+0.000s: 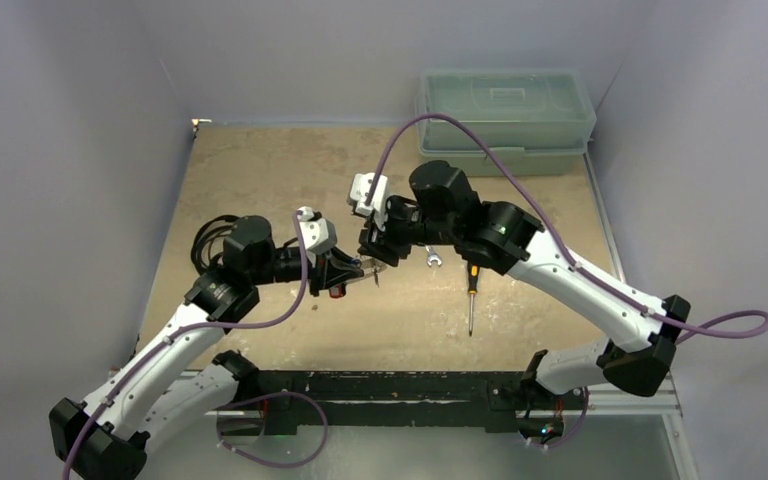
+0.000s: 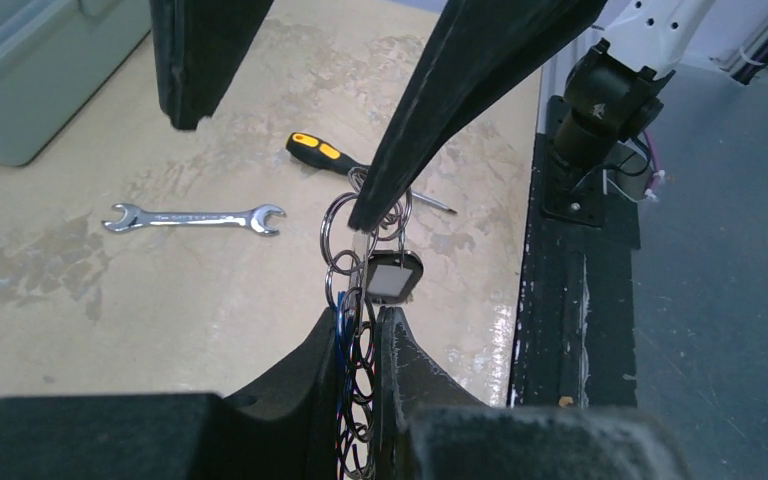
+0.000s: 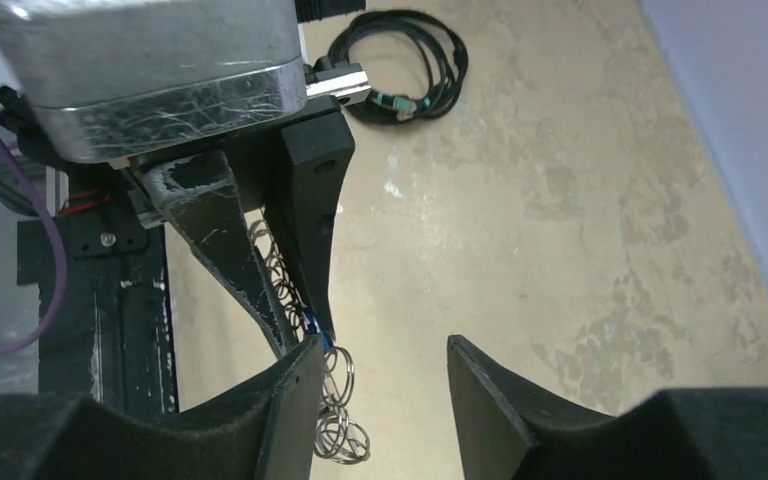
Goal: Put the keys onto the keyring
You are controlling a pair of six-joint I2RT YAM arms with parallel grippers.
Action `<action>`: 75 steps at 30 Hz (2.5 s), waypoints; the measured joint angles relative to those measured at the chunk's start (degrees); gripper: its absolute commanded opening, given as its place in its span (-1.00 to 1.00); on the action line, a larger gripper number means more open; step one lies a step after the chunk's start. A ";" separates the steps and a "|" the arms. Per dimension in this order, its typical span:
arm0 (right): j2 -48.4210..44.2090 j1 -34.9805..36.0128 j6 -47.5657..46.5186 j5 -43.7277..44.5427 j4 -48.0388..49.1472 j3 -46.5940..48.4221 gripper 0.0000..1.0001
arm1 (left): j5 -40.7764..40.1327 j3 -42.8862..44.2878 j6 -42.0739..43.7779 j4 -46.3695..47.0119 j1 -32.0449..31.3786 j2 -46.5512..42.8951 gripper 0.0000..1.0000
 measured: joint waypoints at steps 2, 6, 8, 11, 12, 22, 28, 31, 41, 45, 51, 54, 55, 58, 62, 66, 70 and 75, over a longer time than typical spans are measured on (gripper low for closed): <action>1.25 0.00 -0.31 -0.02 -1.66 0.83 -0.05 | 0.66 0.00 -0.39 0.02 -0.28 0.55 -1.00; 3.04 0.00 -0.70 -0.17 -4.26 2.27 -0.12 | 1.16 0.00 -0.87 0.11 -0.66 0.63 -1.00; 3.50 0.00 -0.72 -0.55 -5.27 2.82 -0.13 | 1.25 0.00 -0.87 0.09 -0.79 0.63 -1.00; 3.78 0.00 -0.76 -1.31 -5.92 3.32 -0.17 | 1.33 0.00 -0.87 0.09 -1.05 0.59 -1.00; 3.80 0.00 -0.76 -1.40 -6.29 3.50 -0.17 | 1.33 0.00 -0.87 0.09 -1.09 0.55 -1.00; 5.66 0.00 -1.20 -2.93 -9.77 5.11 -0.22 | 1.25 0.00 -0.85 0.02 -1.40 0.55 -1.00; 7.15 0.07 -1.36 -4.07 -10.97 5.42 -0.99 | 0.57 0.00 -0.85 -0.52 -1.40 0.55 -1.00; 7.28 0.20 -1.36 -4.98 -11.41 5.75 -1.00 | -0.07 0.00 -0.76 -0.79 -1.38 0.55 -1.00; 5.38 -1.68 0.35 -8.33 -9.14 4.42 -1.00 | -0.63 0.00 -0.63 0.63 -1.46 -0.33 -1.00; 2.25 -4.07 3.80 -11.96 -4.48 0.63 -1.00 | -1.11 0.00 -0.57 2.43 -1.73 -1.18 -1.00; -1.27 -6.27 10.58 -13.97 4.70 -7.08 -1.00 | -2.54 0.00 0.22 1.75 -1.77 -1.42 -1.00; -3.08 -6.73 15.78 -13.73 10.60 -11.54 -1.00 | -3.67 0.00 0.68 0.90 -1.77 -1.62 -1.00; -3.96 -6.84 17.81 -13.66 13.05 -13.33 -1.00 | -3.89 0.00 0.70 0.70 -1.77 -1.79 -1.00; -6.56 -7.15 23.78 -13.35 20.15 -18.34 -1.00 | -4.26 0.00 0.70 0.46 -1.79 -2.67 -1.00; -9.14 -7.41 31.74 -13.64 29.35 -23.45 -1.00 | -4.61 0.00 0.68 0.57 -1.88 -4.48 -1.00; -9.68 -7.58 38.18 -14.14 36.94 -26.25 -1.00 | -5.14 0.00 0.15 1.07 -1.60 -6.58 -1.00; -11.13 -7.61 46.60 -12.00 48.00 -31.58 -1.00 | -5.99 -0.63 -1.66 2.71 -0.98 -8.81 -1.00; -10.78 -7.23 54.53 -6.43 57.81 -34.93 -1.00 | -10.64 -1.99 -5.44 6.58 -0.90 -10.21 -1.00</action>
